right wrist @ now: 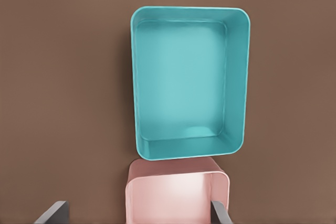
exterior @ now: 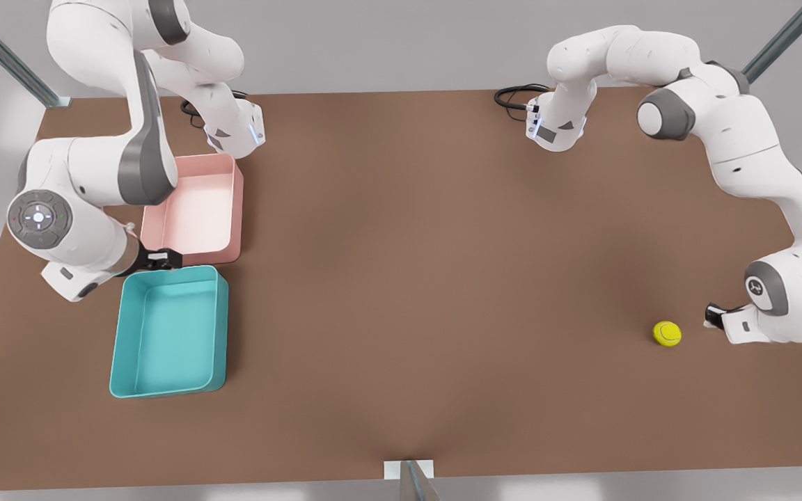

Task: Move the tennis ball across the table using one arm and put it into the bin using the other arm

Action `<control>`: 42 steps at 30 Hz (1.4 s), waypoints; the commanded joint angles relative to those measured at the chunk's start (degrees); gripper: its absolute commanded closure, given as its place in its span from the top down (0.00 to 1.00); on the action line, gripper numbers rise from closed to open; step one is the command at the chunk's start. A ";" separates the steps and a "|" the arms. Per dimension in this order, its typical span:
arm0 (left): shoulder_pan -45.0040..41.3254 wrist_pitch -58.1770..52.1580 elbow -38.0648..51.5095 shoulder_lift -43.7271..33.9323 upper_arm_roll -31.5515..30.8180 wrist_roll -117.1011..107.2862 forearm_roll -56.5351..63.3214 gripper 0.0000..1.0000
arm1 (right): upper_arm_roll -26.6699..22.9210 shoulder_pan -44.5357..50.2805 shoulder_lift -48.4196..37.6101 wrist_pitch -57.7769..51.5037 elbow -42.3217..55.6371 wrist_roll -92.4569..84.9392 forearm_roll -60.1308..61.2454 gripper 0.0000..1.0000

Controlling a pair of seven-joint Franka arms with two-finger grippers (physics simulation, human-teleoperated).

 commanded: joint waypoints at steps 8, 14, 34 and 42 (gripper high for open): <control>-2.70 14.70 -6.13 -0.70 -0.14 69.24 5.73 0.21 | 0.09 -0.13 0.34 0.23 0.03 0.33 -0.01 1.00; -3.05 14.96 -6.31 1.23 0.21 61.24 7.48 0.21 | -0.09 -0.22 0.43 0.23 0.03 -0.20 -0.09 1.00; -17.20 -6.39 -8.33 -8.78 -9.63 -26.72 0.27 0.21 | -0.18 -0.40 1.22 0.58 0.12 -0.28 0.08 1.00; -30.30 -27.40 -10.44 -37.88 2.24 -84.13 -7.99 1.00 | -0.18 -0.40 1.22 0.58 0.12 -0.28 0.17 1.00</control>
